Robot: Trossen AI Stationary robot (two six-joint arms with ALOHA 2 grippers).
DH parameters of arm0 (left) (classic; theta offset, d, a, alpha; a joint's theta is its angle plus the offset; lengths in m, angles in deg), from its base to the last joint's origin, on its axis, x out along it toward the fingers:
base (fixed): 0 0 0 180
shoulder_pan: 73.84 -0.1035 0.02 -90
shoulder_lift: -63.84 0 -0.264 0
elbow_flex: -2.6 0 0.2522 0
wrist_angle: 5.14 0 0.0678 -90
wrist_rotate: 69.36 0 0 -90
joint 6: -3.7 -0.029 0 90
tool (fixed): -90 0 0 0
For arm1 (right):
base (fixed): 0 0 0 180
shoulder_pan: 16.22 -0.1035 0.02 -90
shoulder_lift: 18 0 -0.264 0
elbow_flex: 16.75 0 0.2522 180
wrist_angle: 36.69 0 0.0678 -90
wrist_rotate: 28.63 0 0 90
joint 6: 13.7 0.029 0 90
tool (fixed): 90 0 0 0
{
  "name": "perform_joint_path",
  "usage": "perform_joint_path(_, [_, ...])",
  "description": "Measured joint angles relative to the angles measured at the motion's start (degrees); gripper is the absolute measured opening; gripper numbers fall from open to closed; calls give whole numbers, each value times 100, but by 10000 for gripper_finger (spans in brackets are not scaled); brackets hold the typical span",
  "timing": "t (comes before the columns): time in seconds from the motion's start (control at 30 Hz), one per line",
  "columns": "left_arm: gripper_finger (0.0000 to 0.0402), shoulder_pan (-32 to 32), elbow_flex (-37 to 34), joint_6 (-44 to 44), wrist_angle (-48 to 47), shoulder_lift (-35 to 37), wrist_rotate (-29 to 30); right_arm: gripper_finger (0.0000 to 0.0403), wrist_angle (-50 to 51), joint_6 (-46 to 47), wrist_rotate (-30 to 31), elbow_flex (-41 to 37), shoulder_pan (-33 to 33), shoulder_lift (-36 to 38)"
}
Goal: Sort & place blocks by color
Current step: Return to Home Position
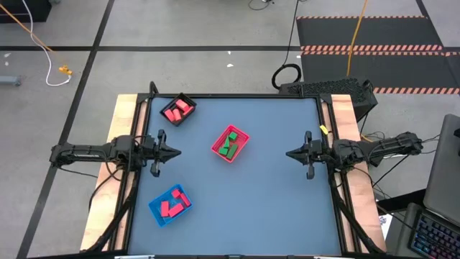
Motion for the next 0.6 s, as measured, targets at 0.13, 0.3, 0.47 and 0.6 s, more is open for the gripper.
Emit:
perform_joint_path(0.13, [10, 0, 0, 3, -240, 138, 1, 0, -592, -104, -121, -403, -1, 92])
perform_joint_path(0.3, [10, 0, 2, 1, -248, 223, 1, 0, -999, -370, -47, -783, 98, 153])
perform_joint_path(0.47, [10, -64, 7, -113, -226, 276, -9, 0, -1327, -774, -304, -792, 307, 143])
perform_joint_path(0.6, [10, -196, 7, -104, -240, 295, -253, 0, -1288, -847, -535, -798, 526, 136])
